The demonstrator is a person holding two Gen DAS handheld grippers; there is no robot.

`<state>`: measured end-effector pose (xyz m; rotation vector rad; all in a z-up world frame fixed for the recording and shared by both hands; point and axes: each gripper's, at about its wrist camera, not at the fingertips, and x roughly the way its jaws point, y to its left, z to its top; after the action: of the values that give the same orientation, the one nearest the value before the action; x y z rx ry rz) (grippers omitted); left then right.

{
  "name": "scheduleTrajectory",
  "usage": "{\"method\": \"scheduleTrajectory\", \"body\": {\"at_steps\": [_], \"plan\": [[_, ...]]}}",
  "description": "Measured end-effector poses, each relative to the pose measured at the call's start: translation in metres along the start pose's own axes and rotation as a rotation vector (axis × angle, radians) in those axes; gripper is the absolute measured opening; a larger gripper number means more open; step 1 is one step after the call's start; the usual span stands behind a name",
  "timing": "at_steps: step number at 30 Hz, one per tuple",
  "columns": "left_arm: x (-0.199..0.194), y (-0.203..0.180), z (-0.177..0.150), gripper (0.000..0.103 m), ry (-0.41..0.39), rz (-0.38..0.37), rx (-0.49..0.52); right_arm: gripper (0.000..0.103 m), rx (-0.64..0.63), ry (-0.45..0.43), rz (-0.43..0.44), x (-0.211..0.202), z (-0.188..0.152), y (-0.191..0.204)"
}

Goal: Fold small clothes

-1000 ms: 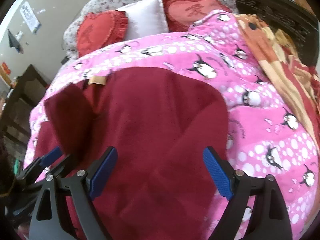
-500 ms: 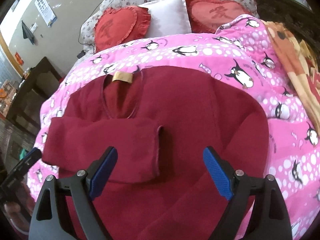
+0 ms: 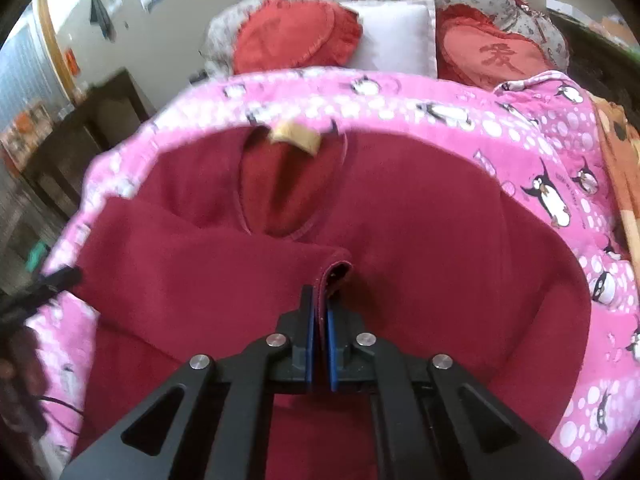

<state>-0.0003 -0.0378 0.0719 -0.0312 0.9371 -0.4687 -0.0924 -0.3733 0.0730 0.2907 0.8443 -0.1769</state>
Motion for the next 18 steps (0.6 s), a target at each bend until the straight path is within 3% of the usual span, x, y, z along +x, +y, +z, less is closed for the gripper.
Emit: {"method": "scheduleTrajectory", "body": {"at_steps": [3,6,9,14,18], "plan": [[0.000,-0.006,0.002,0.091,-0.004,-0.010,0.002,0.000,0.012,-0.081,-0.024,-0.031,0.007,-0.010],[0.006,-0.014,0.002,0.091,0.005,-0.014,0.011,0.000,0.070,-0.099,-0.110,-0.045,0.009,-0.036],[0.017,-0.023,0.002,0.091,0.015,-0.010,0.023,0.000,0.148,-0.063,-0.147,-0.037,0.006,-0.065],[0.035,-0.030,0.005,0.091,0.032,0.031,0.035,0.000,0.168,0.072,-0.162,-0.005,0.006,-0.082],[0.048,-0.033,0.006,0.091,0.051,0.074,0.061,0.000,0.211,-0.041,-0.182,-0.039,0.006,-0.088]]}}
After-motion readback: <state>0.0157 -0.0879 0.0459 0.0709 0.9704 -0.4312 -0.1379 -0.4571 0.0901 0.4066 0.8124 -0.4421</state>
